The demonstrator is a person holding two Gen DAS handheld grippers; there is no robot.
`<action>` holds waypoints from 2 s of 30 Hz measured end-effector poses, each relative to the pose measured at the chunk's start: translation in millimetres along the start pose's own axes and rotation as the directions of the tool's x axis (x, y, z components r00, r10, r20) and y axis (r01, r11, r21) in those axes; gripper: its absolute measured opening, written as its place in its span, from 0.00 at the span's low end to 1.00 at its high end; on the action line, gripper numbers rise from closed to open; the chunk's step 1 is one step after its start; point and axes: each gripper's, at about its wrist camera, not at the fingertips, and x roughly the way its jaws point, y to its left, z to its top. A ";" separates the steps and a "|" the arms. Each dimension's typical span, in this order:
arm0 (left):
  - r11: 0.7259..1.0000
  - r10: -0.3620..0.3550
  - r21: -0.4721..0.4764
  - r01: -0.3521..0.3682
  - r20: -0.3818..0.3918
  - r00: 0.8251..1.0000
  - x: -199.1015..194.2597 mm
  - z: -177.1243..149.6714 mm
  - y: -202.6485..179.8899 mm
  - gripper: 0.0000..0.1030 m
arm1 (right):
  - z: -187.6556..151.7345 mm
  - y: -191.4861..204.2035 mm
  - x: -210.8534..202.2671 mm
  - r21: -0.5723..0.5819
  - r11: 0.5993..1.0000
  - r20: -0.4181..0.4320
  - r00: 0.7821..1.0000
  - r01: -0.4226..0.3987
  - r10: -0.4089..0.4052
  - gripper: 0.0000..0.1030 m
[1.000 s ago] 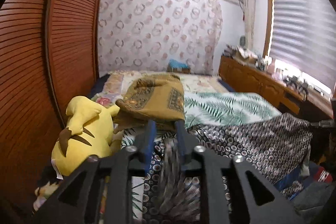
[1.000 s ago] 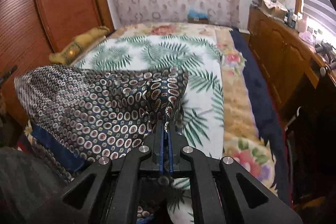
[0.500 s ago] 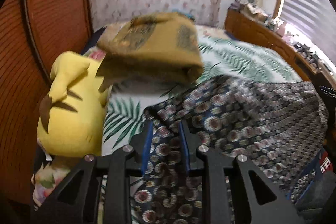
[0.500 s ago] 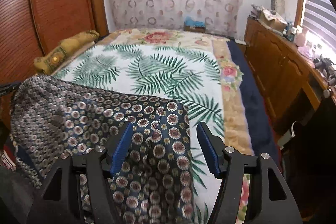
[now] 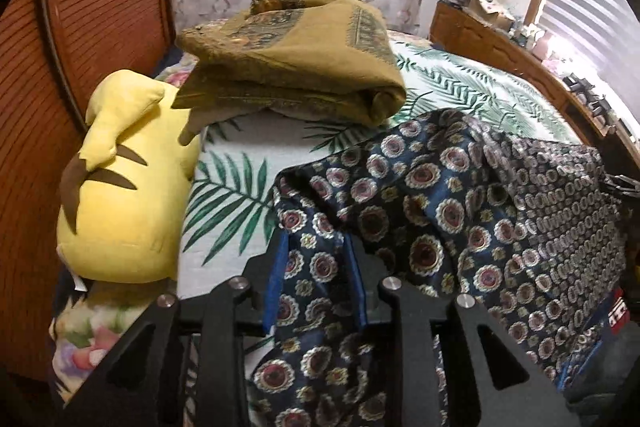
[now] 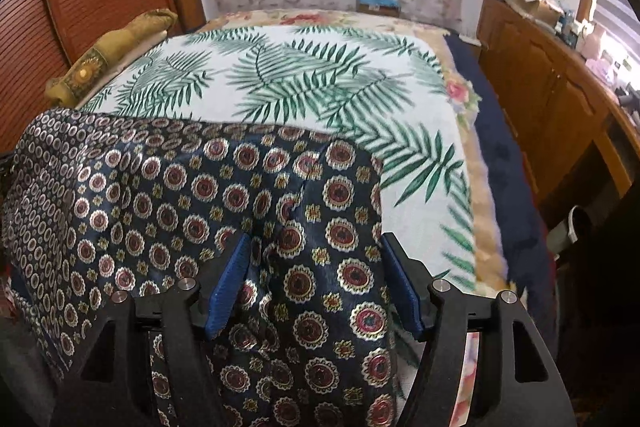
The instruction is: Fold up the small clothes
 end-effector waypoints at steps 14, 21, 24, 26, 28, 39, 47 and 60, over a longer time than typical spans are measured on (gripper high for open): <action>0.999 -0.045 -0.030 0.044 -0.031 0.998 23.6 36.4 11.1 0.25 | -5.3 3.2 0.5 -0.011 1.000 0.022 1.000 0.005 -0.005 0.66; 1.000 -0.005 -0.003 0.005 -0.033 0.999 25.7 30.3 6.3 0.25 | -6.1 7.8 -2.6 -0.035 0.999 0.033 0.999 -0.020 0.021 0.35; 1.000 -0.004 0.025 0.005 -0.024 1.000 25.9 28.6 4.2 0.16 | -5.8 13.2 -2.8 -0.053 0.997 0.036 0.998 -0.051 0.053 0.14; 0.999 -0.028 0.036 0.029 -0.026 0.999 24.8 28.0 2.0 0.04 | -5.8 17.9 -2.9 -0.069 0.995 0.042 0.997 -0.069 0.072 0.08; 0.997 -0.040 0.059 0.040 -0.005 0.999 20.0 27.8 -2.8 0.00 | -7.0 22.0 -2.6 -0.081 0.994 0.051 0.996 -0.068 0.073 0.06; 0.993 -0.103 0.087 0.079 0.315 0.943 -75.2 75.6 -42.3 0.00 | 5.7 24.9 -65.3 -0.074 0.997 0.271 0.962 -0.010 0.030 0.03; 0.991 -0.125 0.105 0.086 0.455 0.882 -111.3 154.1 -57.3 0.00 | 60.7 23.7 -135.2 -0.108 0.990 0.447 0.894 0.089 -0.031 0.02; 0.999 -0.016 0.040 0.003 0.338 0.941 -19.9 260.8 -29.9 0.01 | 198.1 -28.5 -80.8 -0.037 0.976 0.388 0.903 0.217 -0.186 0.06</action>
